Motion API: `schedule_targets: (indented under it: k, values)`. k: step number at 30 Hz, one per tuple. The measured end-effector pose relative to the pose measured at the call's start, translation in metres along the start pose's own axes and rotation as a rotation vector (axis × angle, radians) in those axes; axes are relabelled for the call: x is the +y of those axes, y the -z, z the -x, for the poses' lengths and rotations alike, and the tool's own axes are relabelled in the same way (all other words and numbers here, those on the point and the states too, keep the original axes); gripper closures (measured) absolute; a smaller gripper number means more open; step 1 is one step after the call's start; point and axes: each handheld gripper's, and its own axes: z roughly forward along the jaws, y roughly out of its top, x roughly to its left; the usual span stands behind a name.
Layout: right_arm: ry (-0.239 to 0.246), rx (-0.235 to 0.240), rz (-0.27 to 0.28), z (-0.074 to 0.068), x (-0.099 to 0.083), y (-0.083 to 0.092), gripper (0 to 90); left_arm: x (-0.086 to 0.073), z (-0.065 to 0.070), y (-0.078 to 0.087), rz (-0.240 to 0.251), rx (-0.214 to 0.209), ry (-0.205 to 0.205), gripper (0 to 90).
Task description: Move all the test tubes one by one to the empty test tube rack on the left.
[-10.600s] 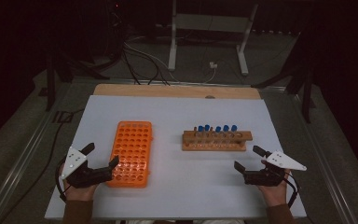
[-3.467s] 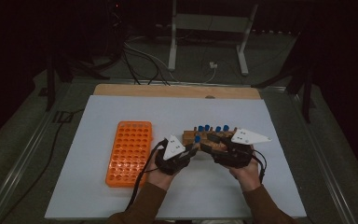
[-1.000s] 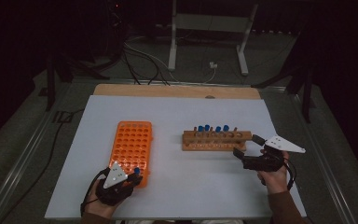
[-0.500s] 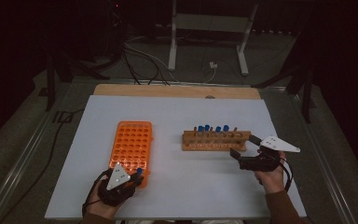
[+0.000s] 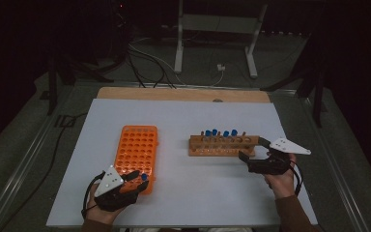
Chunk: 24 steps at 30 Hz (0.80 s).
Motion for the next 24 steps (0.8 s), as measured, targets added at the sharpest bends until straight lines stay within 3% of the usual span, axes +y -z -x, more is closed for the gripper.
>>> schedule_targets:
  k: [4, 5, 6, 8, 15, 21, 24]
  values:
    - [0.003, -0.006, -0.006, 0.002, 0.000, -0.003, 3.2, 0.003, -0.007, 0.006, 0.057, 0.017, 0.033, 44.8]
    - [0.002, -0.009, -0.011, 0.002, 0.001, -0.006, 3.3, 0.003, -0.007, 0.007, 0.064, 0.030, 0.036, 36.1]
    - [0.002, -0.009, -0.011, 0.002, 0.001, -0.006, 3.3, 0.004, -0.009, 0.007, 0.070, 0.046, 0.043, 36.1]
    - [0.003, -0.013, -0.019, 0.004, 0.002, -0.010, 4.1, 0.005, -0.011, 0.008, 0.084, 0.064, 0.059, 25.6]
    - [-0.003, -0.023, -0.032, 0.007, 0.004, -0.018, 7.2, 0.007, -0.015, 0.013, 0.124, 0.084, 0.071, 16.1]
    - [0.006, -0.029, -0.061, 0.008, 0.007, -0.033, 12.2, 0.009, -0.021, 0.014, 0.138, 0.151, 0.108, 2.2]
    - [0.007, -0.031, -0.073, 0.008, 0.008, -0.038, 14.7, 0.010, -0.023, 0.013, 0.142, 0.173, 0.112, 1.7]
